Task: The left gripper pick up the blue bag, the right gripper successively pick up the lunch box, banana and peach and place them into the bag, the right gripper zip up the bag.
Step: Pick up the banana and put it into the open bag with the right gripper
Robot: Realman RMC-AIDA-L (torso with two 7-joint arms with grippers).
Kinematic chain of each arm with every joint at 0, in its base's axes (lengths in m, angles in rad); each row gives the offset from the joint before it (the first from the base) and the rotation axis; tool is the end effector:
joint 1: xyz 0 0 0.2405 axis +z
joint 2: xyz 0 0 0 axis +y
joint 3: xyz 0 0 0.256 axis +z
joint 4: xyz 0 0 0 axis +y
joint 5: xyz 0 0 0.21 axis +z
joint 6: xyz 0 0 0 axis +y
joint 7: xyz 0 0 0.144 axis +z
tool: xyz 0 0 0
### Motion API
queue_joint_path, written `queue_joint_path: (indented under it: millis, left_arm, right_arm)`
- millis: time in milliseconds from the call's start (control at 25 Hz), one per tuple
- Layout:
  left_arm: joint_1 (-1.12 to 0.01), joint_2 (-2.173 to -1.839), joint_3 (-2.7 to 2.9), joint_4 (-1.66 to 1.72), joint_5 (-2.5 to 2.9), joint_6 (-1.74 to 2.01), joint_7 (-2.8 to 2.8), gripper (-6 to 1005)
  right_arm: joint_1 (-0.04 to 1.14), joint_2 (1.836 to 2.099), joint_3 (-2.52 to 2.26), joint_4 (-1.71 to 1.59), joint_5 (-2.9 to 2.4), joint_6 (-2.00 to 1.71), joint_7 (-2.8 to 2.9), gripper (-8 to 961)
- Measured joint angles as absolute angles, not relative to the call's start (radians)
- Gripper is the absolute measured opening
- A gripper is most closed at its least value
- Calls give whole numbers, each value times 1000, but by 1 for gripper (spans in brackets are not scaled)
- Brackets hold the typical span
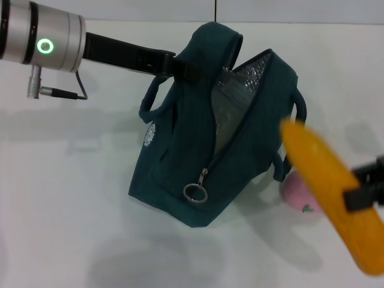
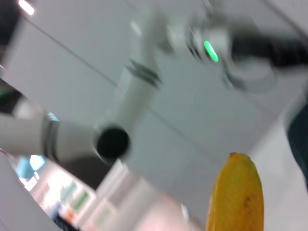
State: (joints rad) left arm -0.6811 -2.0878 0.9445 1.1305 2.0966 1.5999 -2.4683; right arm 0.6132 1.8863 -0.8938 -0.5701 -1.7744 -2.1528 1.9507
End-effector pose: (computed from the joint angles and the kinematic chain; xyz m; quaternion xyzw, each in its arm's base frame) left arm -0.1473 0.3754 0.0298 -0.8899 -0.4275 -0.1499 0.0529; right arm 0.2146 0.2890 0.0654 0.8751 -0.3321 -0.2659 0.2305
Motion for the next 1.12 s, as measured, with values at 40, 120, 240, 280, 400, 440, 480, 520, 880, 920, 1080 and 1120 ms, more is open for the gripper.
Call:
queue_joint_path:
  millis: [40, 120, 240, 280, 400, 440, 480, 520, 880, 920, 1080, 1120]
  left_arm:
    - [-681, -2088, 946, 1130, 2096, 1600, -2469, 34]
    - [-681, -2088, 951, 1130, 2093, 1600, -2471, 34]
    - [-678, -2088, 958, 1130, 2086, 1600, -2474, 34]
    - [-677, -2088, 958, 1130, 2084, 1600, -2474, 34]
    - [-674, -2088, 958, 1130, 2082, 1600, -2474, 34]
    - [-673, -2088, 958, 1130, 2081, 1600, -2474, 34]
    - [-672, -2088, 958, 1131, 2080, 1600, -2474, 34]
    - [-671, -2088, 958, 1130, 2079, 1600, -2474, 34]
    - [-675, -2088, 965, 1131, 2073, 1602, -2479, 34]
    - [-676, -2088, 968, 1131, 2073, 1602, -2480, 34]
    - [-679, -2088, 972, 1131, 2071, 1602, -2488, 34]
    - [-679, -2088, 972, 1131, 2071, 1602, -2489, 34]
  right_arm:
    - [609, 1885, -894, -554, -1726, -2153, 1928, 427]
    - [597, 1890, -898, -545, -1656, -2154, 1905, 427]
    - [572, 1913, -898, -540, -1538, -2154, 1866, 427]
    - [562, 1925, -893, -533, -1493, -2153, 1838, 427]
    - [542, 1956, -885, -514, -1372, -2152, 1734, 427]
    - [536, 1967, -885, -506, -1332, -2151, 1689, 427]
    - [533, 1975, -885, -500, -1304, -2151, 1653, 427]
    - [527, 1988, -884, -490, -1263, -2151, 1596, 427]
    - [559, 2024, -995, -394, -1116, -2148, 1229, 427]
    - [573, 2023, -1010, -378, -1117, -2142, 1192, 427]
    - [598, 2022, -1066, -353, -1122, -2080, 1112, 427]
    - [599, 2023, -1088, -352, -1122, -2053, 1099, 427]
